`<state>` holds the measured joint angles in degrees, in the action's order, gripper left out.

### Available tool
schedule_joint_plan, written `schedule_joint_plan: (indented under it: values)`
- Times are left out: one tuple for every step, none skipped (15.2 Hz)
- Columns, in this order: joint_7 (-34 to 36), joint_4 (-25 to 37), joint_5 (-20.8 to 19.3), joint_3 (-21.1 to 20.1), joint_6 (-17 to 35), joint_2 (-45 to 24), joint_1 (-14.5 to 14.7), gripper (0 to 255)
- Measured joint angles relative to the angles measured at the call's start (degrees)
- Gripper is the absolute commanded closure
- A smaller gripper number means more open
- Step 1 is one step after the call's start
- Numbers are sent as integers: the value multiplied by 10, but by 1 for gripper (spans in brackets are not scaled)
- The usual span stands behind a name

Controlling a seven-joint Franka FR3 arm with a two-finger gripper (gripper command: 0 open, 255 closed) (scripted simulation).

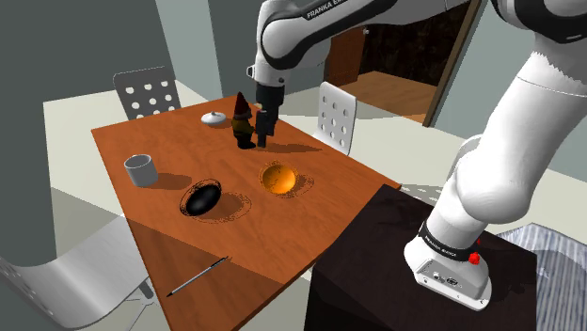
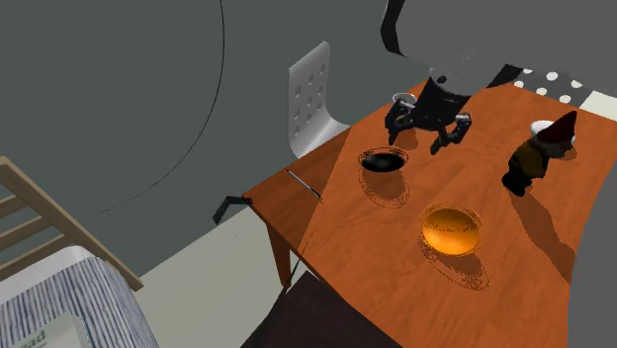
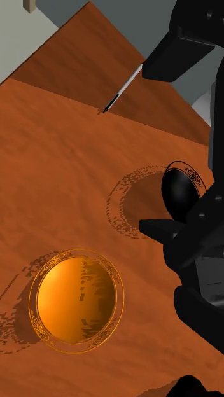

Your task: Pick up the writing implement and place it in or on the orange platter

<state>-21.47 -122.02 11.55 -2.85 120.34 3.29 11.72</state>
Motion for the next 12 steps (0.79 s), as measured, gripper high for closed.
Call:
schedule_joint_plan:
  values:
    - [-11,10,1,-3,4,-18,3,0]
    - [-21,22,3,-6,8,-37,7,0]
    - [-31,32,4,-10,14,-57,11,0]
    - [-39,41,4,-14,16,-70,15,0]
    - [-49,54,4,-18,23,-93,18,0]
    - [-55,71,4,-22,22,-112,22,0]
    - [-61,82,3,-27,22,-126,27,0]
    - [-69,91,3,-32,26,-142,31,0]
    - [-79,102,2,-35,31,-162,34,0]
    - [-84,120,-1,-40,31,-182,39,0]
    - [-93,135,-3,-44,35,-204,42,0]
    - [-100,146,-5,-48,38,-222,47,0]
